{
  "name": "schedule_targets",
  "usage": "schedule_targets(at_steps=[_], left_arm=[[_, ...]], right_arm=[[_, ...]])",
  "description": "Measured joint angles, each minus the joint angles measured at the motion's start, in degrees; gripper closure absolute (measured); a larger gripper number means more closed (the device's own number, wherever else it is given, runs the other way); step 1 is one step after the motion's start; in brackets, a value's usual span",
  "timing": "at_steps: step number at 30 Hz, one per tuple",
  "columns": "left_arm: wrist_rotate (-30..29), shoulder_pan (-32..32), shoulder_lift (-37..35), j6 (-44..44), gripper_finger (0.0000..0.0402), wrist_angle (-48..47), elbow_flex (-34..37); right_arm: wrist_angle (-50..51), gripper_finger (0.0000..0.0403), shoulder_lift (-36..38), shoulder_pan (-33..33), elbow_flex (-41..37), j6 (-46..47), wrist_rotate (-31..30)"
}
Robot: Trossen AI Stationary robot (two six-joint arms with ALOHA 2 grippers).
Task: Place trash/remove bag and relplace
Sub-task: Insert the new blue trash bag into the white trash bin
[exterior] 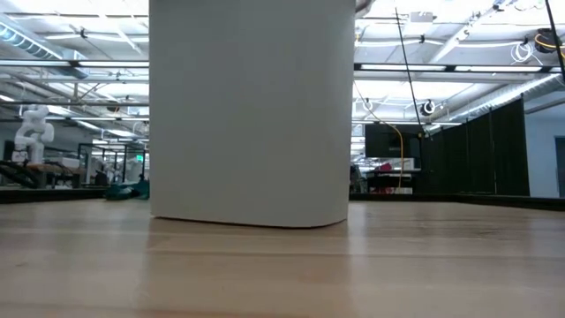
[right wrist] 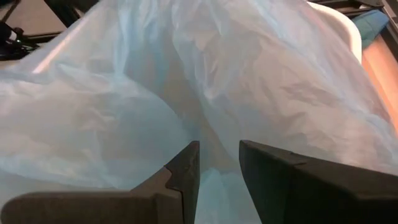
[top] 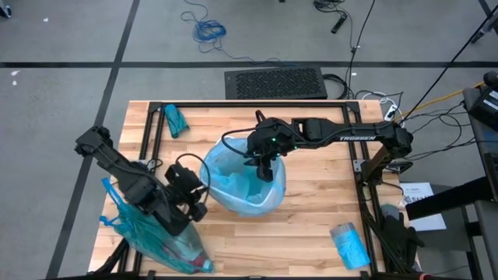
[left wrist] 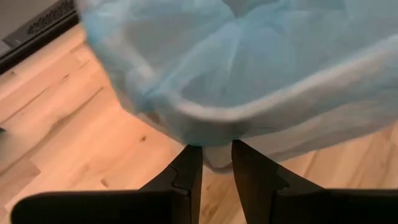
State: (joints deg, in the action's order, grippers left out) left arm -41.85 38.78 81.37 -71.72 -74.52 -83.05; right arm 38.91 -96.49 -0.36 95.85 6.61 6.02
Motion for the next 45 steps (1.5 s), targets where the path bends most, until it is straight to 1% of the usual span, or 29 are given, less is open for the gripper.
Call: schedule_targets(at_steps=[4,9,13,27,31,38,43,45], left_arm=[[-1.6,-0.2,2.7,-0.7,0.0318,0.3,0.0],[-2.0,-0.2,6.8,-1.9,0.0318,0.5,0.0],[-3.4,-0.1,9.3,-4.5,0.0318,0.7,0.0],[-2.8,-0.9,14.1,-4.5,0.0318,6.4,0.0],[-2.5,-0.9,13.3,-4.5,0.0318,7.9,0.0],[-3.2,0.7,8.4,-4.3,0.0318,8.3,-0.7],[-4.1,1.6,5.8,-4.3,0.0318,8.9,-0.7],[-4.1,2.0,5.4,-4.3,0.0318,9.2,-0.7]], right_arm=[[-0.2,0.0298,0.0,0.0,0.0,0.1,0.0],[-0.4,0.0298,0.0,0.0,0.0,0.2,0.0],[-0.3,0.0298,0.0,0.0,0.0,0.2,0.0],[0.5,0.0298,0.0,0.0,0.0,-0.3,-0.1],[1.4,0.0298,0.2,0.0,0.0,-0.4,0.0],[2.4,0.0298,1.6,0.9,-0.2,-0.9,0.9],[2.0,0.0298,3.2,1.5,-0.2,-2.2,6.0],[2.2,0.0298,3.6,1.8,-0.2,-1.9,6.6]])
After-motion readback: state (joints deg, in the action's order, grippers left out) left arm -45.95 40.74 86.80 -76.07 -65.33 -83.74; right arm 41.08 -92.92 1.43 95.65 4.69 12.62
